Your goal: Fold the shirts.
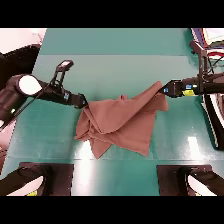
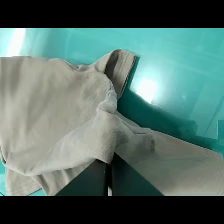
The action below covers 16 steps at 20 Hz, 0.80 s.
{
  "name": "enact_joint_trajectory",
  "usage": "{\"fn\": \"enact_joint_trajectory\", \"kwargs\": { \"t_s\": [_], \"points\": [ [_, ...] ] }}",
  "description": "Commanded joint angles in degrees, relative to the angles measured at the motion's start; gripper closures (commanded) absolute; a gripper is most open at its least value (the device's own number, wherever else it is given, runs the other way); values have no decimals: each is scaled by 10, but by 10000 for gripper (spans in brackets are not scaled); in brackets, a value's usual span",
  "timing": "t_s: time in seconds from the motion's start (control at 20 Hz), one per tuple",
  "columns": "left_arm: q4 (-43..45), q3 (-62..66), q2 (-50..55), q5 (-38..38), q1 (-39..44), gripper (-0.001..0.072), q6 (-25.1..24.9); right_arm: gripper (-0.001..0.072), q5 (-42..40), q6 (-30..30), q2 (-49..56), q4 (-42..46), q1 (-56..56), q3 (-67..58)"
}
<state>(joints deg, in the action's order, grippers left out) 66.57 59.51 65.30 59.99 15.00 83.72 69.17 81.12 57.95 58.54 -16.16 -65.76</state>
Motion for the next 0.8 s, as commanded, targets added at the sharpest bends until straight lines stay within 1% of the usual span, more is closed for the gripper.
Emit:
{"fn": "enact_joint_trajectory", "kwargs": {
  "t_s": [0.0,0.2,0.35,0.4,0.45,0.5,0.7,0.75],
  "points": [
    [-15,3,87,-26,-39,132,0,697,-2,0,0,0,-1,0],
    [-70,3,147,-77,-39,132,-9,697,0,0,0,0,-1,0],
    [-112,3,164,-94,-39,135,-60,696,-2,0,0,0,-1,0],
    [-122,3,165,-101,-39,238,-62,697,-2,0,0,0,-1,0],
    [-131,3,165,-102,-39,309,-62,696,-2,0,0,0,-1,0],
    [-134,3,165,-102,-39,350,-62,696,-2,0,0,0,-1,0],
    [-129,2,165,-77,-39,354,-63,696,-7,0,0,-1,-1,0],
    [-129,2,165,-75,-39,583,-63,697,-10,0,0,-1,-1,0]
  ]
}}
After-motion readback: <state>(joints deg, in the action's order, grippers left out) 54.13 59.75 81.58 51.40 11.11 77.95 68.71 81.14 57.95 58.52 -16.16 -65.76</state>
